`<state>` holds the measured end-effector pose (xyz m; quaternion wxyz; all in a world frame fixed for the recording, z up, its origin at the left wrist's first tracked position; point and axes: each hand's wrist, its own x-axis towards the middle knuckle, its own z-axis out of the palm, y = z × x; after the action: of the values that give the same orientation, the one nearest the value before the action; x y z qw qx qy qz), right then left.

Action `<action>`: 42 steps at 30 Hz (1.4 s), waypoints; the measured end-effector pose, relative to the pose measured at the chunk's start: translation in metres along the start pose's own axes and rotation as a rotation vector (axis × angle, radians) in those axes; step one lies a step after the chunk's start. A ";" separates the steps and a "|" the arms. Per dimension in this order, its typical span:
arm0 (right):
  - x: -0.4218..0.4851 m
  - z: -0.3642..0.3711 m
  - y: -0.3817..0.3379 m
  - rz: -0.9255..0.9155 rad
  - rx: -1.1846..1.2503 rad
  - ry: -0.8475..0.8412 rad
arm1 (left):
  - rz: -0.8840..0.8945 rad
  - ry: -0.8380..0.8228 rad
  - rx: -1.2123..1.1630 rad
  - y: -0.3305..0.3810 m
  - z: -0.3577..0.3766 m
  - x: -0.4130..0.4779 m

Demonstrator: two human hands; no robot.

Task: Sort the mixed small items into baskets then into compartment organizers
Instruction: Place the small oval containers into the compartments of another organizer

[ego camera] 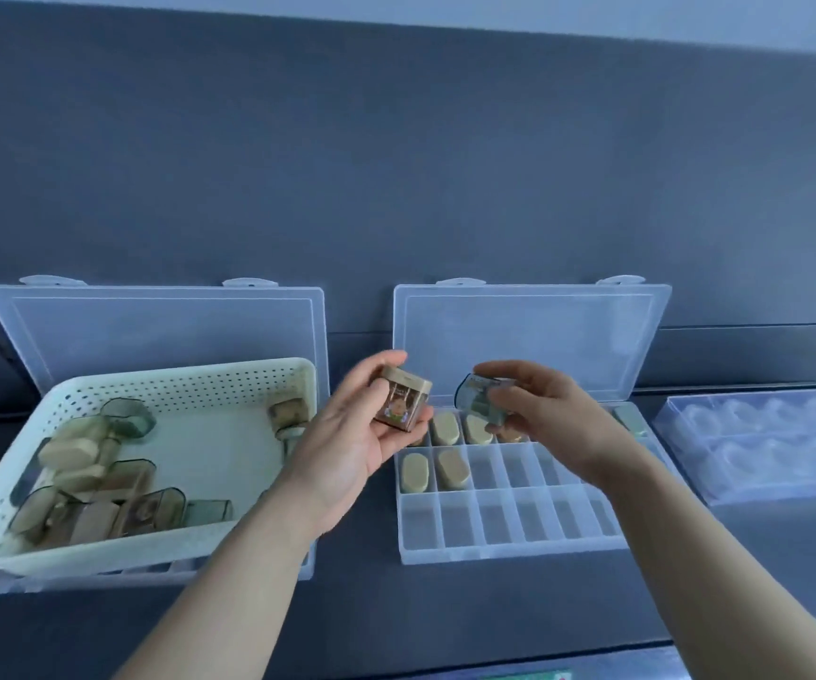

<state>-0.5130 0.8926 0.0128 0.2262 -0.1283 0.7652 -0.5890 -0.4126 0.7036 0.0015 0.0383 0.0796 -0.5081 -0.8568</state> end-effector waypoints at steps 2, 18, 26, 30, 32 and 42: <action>-0.005 -0.020 0.010 0.014 -0.093 -0.006 | -0.004 -0.010 0.040 -0.017 0.014 0.007; 0.001 -0.078 0.076 -0.044 -0.534 0.079 | 0.120 0.049 1.497 -0.102 0.047 0.054; 0.005 -0.066 0.082 -0.129 -0.637 0.021 | 0.094 0.006 1.513 -0.106 0.042 0.056; 0.009 -0.057 0.083 -0.170 -0.769 -0.005 | 0.131 0.064 1.461 -0.097 0.035 0.051; 0.009 -0.052 0.082 -0.186 -0.846 -0.034 | 0.138 0.112 1.508 -0.093 0.027 0.047; 0.013 -0.041 0.086 -0.219 -1.024 -0.061 | 0.059 0.072 1.540 -0.089 0.015 0.043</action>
<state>-0.5389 0.9447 -0.0635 0.0938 -0.3190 0.9302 -0.1556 -0.4565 0.7530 -0.0736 0.0115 0.0978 -0.9614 -0.2570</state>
